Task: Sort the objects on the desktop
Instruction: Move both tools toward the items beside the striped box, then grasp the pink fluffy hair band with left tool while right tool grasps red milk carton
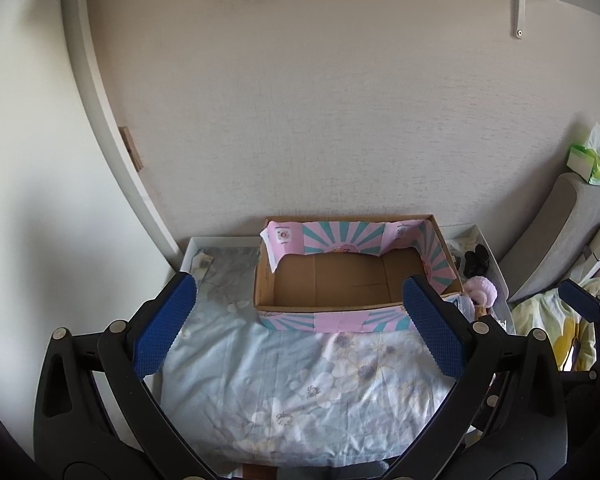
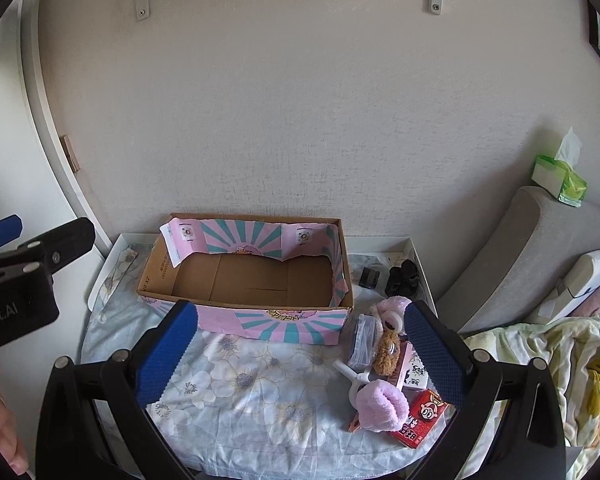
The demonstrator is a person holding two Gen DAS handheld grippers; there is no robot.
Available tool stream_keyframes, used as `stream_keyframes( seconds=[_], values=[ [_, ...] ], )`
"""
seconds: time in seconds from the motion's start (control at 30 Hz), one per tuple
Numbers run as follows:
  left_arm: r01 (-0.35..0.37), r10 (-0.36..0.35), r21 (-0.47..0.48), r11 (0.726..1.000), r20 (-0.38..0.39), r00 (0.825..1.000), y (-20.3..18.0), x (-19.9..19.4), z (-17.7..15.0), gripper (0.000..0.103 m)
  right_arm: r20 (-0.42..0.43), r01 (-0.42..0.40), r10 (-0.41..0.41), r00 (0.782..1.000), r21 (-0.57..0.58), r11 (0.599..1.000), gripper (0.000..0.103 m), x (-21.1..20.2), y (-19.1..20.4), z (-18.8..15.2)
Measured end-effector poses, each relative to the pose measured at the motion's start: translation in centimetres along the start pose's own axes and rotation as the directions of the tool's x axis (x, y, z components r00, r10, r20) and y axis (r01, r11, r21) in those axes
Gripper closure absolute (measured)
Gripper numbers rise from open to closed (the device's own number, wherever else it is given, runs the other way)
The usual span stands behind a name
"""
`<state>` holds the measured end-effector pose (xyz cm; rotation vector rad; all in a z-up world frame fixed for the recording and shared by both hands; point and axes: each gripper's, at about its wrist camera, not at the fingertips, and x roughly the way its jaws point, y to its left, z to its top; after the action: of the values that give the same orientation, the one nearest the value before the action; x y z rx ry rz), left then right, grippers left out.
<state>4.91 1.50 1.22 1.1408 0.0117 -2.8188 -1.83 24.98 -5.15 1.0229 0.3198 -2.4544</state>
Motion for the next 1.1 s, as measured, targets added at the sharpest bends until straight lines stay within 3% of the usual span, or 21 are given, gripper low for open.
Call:
stream_keyframes(
  seconds=[0.33,0.53,0.73,0.9,1.1],
  values=[
    [0.004,-0.004,0.003,1.000,-0.006,1.000,0.0,-1.0,-0.7,0.000,0.018,0.010,-0.010,1.000,-0.020,1.000,0.000,-1.0,-0.3,-0.6],
    [0.018,-0.018,0.030,0.999,0.001,1.000,-1.0,-1.2,-0.5,0.000,0.025,0.025,-0.024,0.999,-0.014,1.000,0.000,-1.2,-2.9,-0.6],
    [0.120,-0.117,0.108,0.987,-0.041,0.992,-4.2,0.3,-0.8,0.000,-0.005,0.019,-0.019,1.000,-0.003,1.000,0.000,-1.1,-8.3,-1.6],
    [0.203,-0.184,0.173,0.964,-0.120,0.976,-8.4,2.6,-2.7,0.000,-0.045,0.102,-0.101,0.994,0.011,0.995,0.000,-0.9,-12.3,-4.1],
    [0.291,-0.238,0.245,0.925,-0.223,0.945,-13.7,5.4,-5.4,0.000,-0.125,0.114,-0.108,0.986,0.043,0.993,0.000,0.4,-15.2,-8.1]
  ],
)
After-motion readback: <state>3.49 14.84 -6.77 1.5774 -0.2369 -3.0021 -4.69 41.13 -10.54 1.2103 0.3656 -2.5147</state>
